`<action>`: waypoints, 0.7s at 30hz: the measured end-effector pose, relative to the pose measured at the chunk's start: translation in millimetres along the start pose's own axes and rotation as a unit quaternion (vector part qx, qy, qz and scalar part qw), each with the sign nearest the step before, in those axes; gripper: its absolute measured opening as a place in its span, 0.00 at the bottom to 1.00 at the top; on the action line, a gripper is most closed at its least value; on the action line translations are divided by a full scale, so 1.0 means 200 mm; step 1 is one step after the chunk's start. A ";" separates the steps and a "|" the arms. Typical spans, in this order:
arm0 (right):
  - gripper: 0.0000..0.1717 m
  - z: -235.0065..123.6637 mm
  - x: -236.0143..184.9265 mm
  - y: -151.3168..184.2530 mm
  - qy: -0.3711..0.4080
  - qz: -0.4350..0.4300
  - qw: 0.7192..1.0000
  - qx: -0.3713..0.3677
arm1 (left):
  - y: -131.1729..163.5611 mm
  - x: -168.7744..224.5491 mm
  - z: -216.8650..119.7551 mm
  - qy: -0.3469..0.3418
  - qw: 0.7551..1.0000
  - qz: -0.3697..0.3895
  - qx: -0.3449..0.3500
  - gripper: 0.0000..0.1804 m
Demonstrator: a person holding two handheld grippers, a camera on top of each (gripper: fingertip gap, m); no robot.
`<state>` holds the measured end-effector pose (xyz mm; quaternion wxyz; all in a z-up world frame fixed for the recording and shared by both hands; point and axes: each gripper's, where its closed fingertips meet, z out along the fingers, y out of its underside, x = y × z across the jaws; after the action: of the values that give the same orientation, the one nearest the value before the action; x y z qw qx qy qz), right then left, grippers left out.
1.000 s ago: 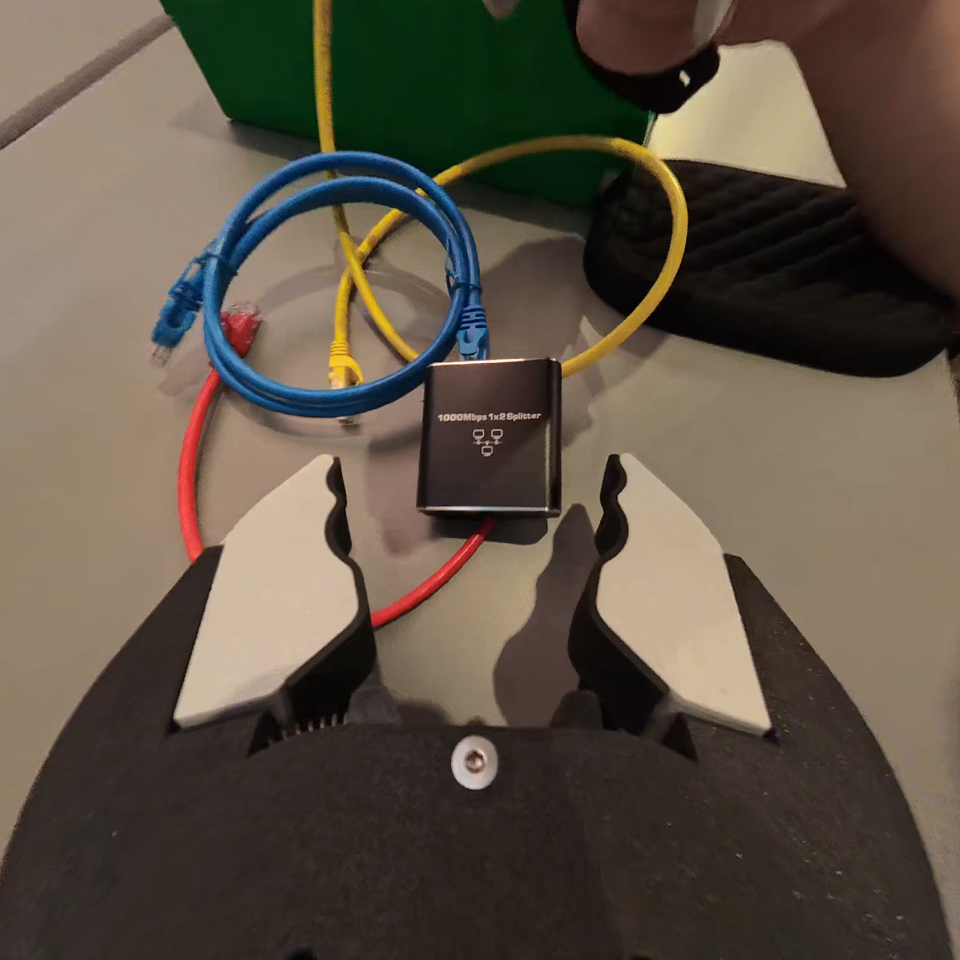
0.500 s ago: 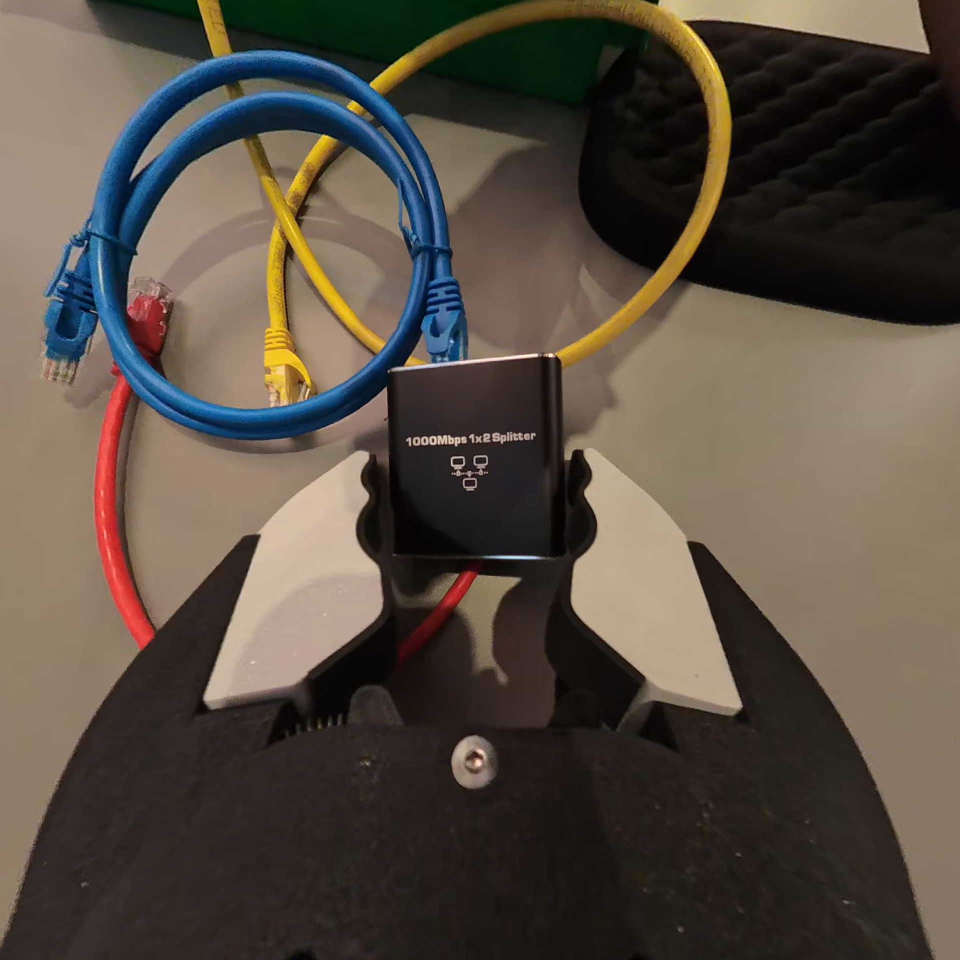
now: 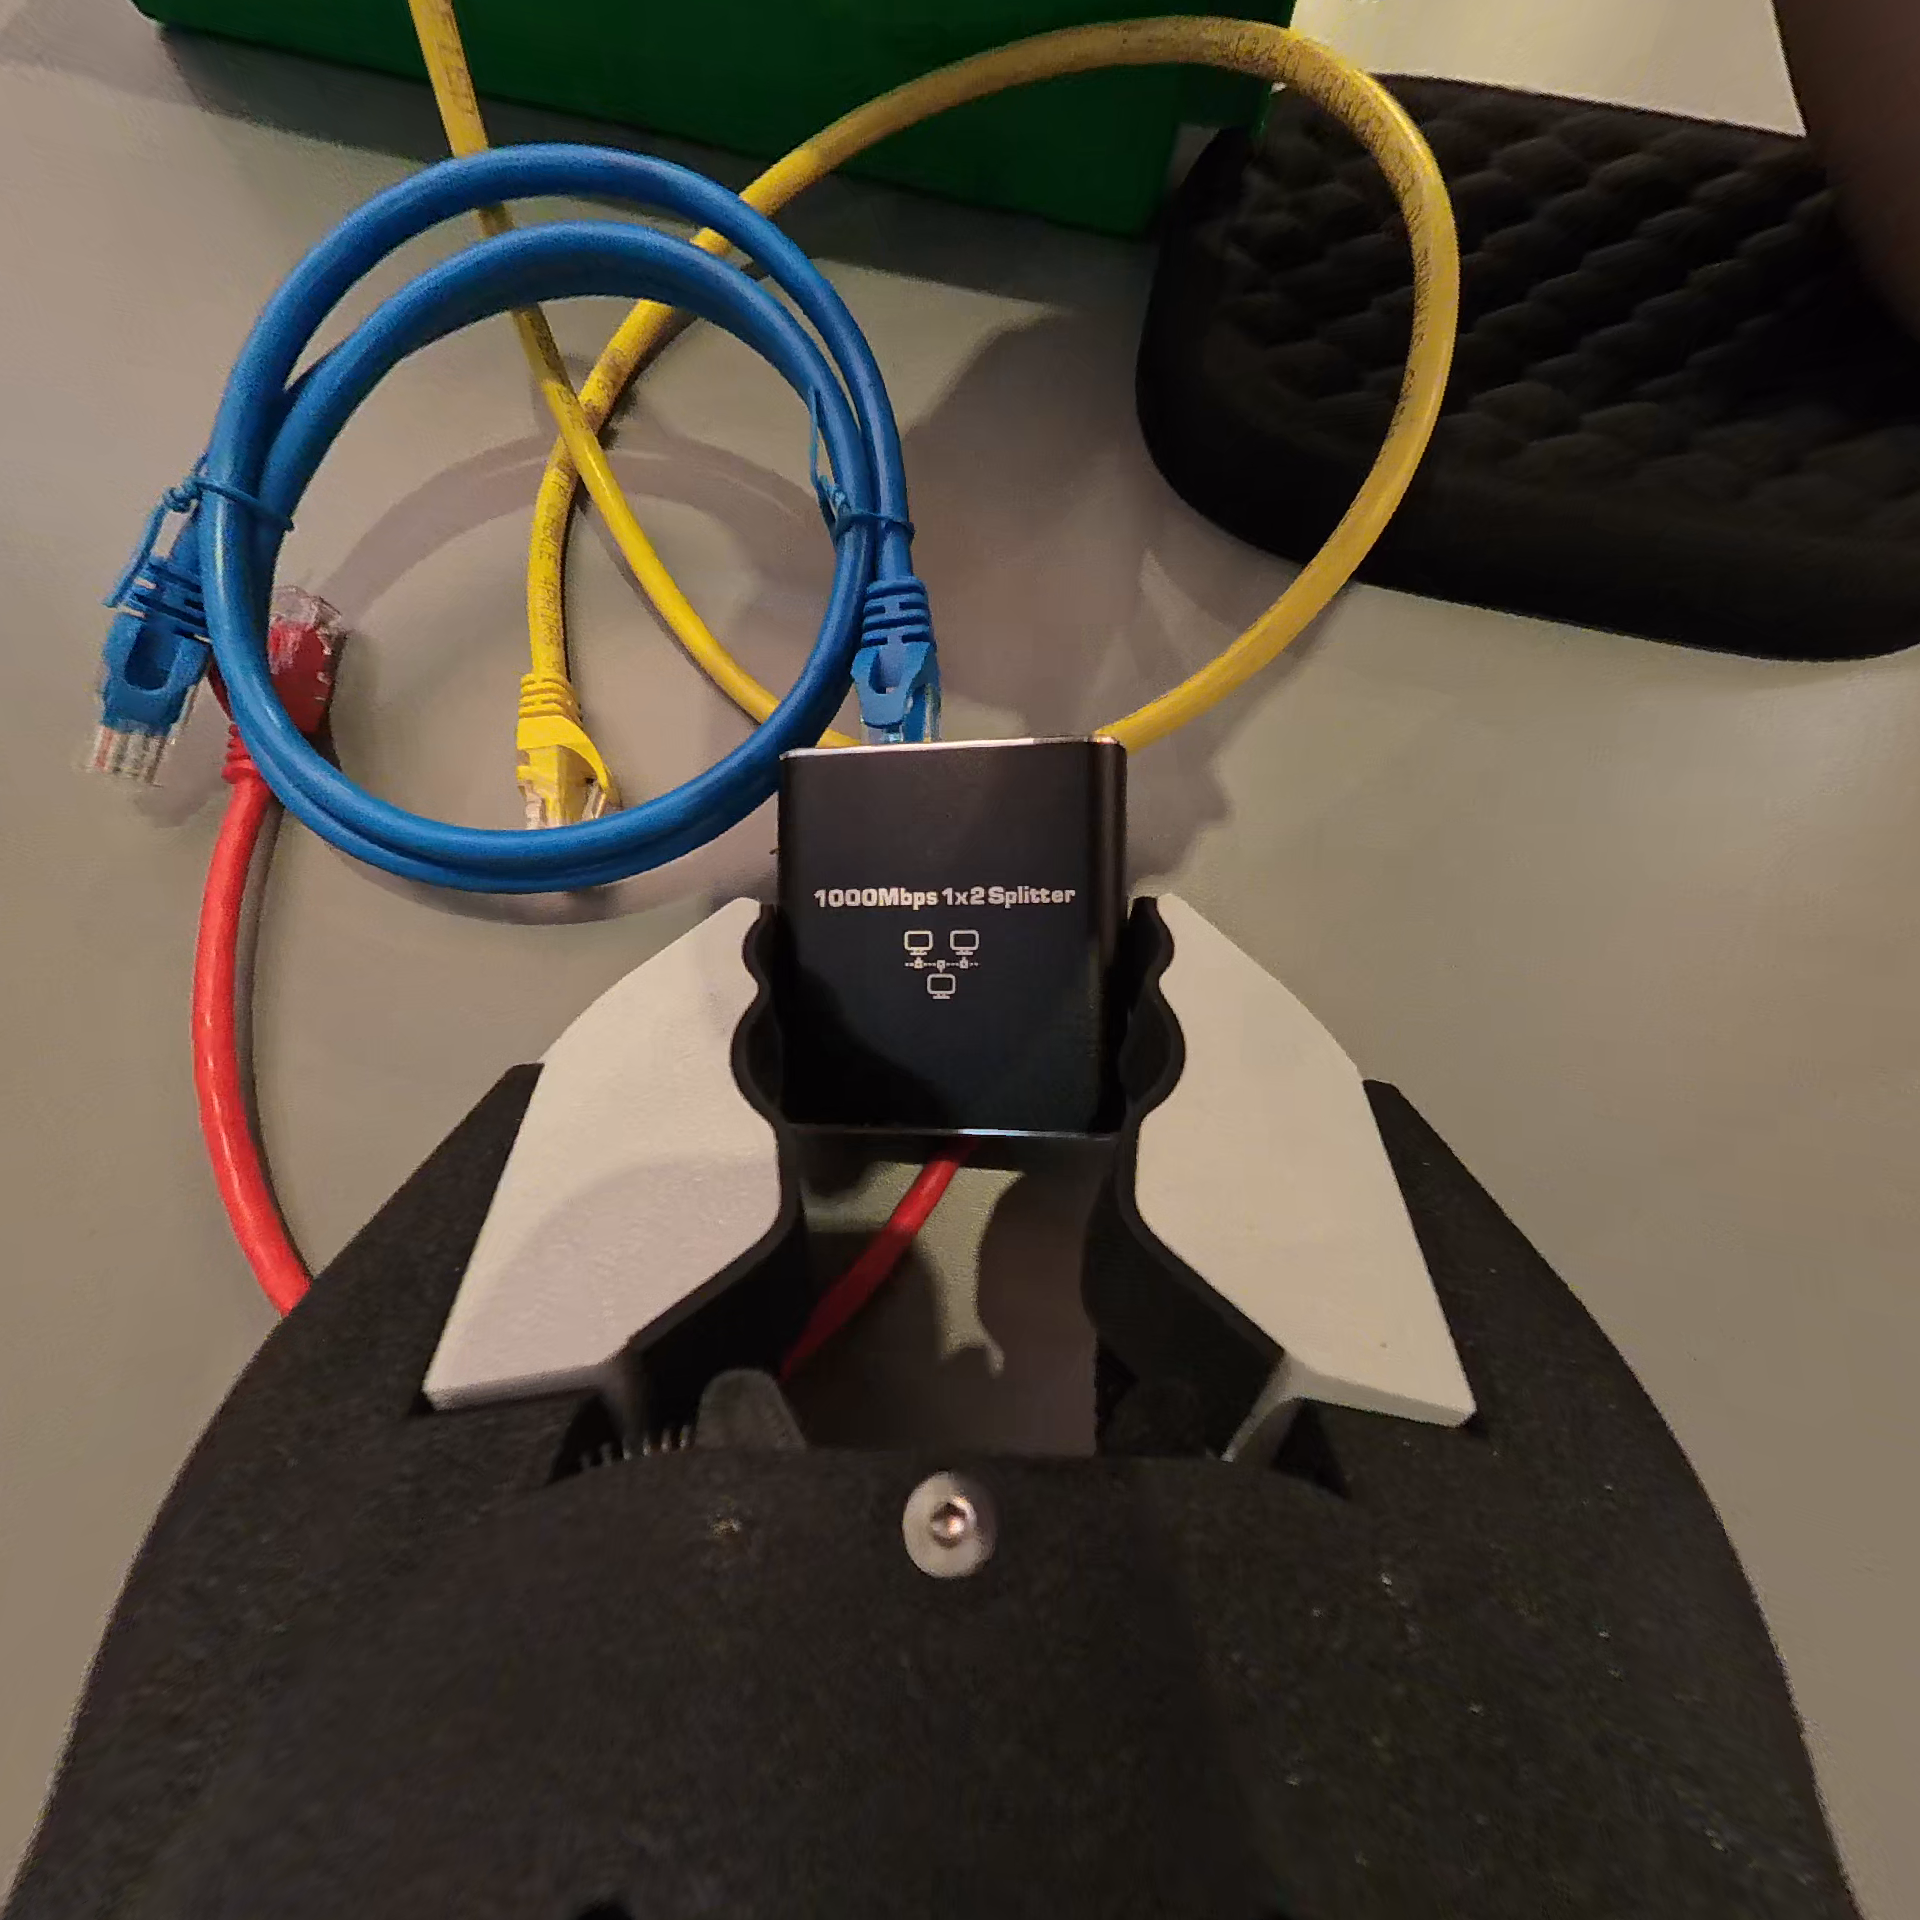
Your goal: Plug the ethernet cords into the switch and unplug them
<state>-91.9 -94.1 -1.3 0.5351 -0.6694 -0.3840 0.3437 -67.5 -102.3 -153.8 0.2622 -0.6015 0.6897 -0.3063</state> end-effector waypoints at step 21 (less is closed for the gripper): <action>0.08 -0.18 -0.04 -0.28 -0.052 0.023 0.988 0.143 | -0.25 0.02 -0.46 0.133 0.956 -0.119 0.232 0.35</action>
<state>-71.6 -109.3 61.4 0.5966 -0.5760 -0.3429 0.4414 -102.7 -100.5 -55.0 0.2622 -0.5553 0.5519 -0.5642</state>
